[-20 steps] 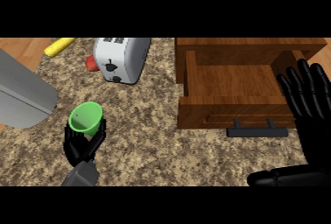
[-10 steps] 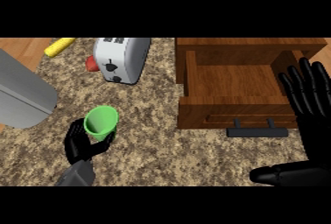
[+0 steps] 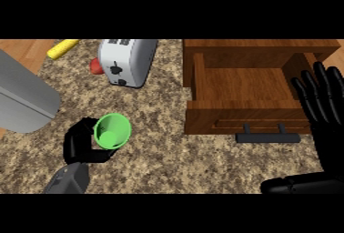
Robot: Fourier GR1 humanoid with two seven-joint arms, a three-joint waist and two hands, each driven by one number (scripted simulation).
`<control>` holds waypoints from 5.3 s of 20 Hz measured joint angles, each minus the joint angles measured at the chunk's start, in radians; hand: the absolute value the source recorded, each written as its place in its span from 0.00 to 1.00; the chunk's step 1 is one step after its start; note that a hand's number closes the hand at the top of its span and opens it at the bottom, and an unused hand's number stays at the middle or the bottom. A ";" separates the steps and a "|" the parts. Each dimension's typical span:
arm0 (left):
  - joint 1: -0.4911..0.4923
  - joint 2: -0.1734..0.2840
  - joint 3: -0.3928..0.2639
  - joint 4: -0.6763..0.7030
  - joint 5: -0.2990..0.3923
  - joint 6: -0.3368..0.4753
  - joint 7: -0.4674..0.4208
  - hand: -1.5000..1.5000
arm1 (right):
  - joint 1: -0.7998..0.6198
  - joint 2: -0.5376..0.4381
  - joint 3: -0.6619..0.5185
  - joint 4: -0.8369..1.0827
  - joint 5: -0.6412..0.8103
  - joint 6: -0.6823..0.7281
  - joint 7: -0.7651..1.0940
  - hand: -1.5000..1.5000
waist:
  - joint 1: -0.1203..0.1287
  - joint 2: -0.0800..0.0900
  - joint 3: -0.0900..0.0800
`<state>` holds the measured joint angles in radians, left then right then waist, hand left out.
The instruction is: Pick up the cup, place it into the drawer and close the drawer
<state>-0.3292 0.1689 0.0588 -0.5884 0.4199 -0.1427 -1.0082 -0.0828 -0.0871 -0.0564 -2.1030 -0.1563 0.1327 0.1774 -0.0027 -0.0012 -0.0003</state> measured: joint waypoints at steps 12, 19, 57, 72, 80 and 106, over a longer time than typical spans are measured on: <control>0.022 -0.006 -0.125 -0.490 -0.013 0.021 0.281 1.00 | 0.002 -0.015 -0.030 -0.011 -0.029 0.001 0.036 0.00 | 0.011 -0.004 0.001; -0.031 -0.039 -0.148 -0.733 -0.003 0.129 0.515 1.00 | 0.019 -0.007 -0.022 -0.012 -0.014 0.002 0.018 0.00 | 0.005 -0.002 0.001; -0.858 -0.168 -0.259 -0.122 -0.037 0.520 0.723 1.00 | -0.004 -0.021 -0.051 0.070 -0.020 0.044 -0.059 0.00 | -0.032 0.008 0.001; -0.960 -0.169 -0.484 0.157 0.133 0.548 0.638 1.00 | -0.035 -0.001 -0.010 0.102 -0.006 0.049 -0.076 0.00 | -0.083 0.020 0.002; -1.000 -0.169 -0.617 0.208 0.147 0.608 0.694 0.00 | -0.087 -0.006 -0.008 0.119 -0.019 0.052 -0.061 0.00 | -0.105 0.026 0.002; -0.834 -0.082 -0.481 -0.103 0.361 0.550 0.574 0.00 | 0.023 -0.122 -0.043 -0.001 -0.097 0.204 -0.015 1.00 | 0.010 -0.006 0.000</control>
<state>-1.1634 0.0874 -0.4227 -0.6916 0.7811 0.4070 -0.4338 -0.0596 -0.2088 -0.0997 -2.1044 -0.2536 0.3371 0.1619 0.0077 -0.0071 -0.0003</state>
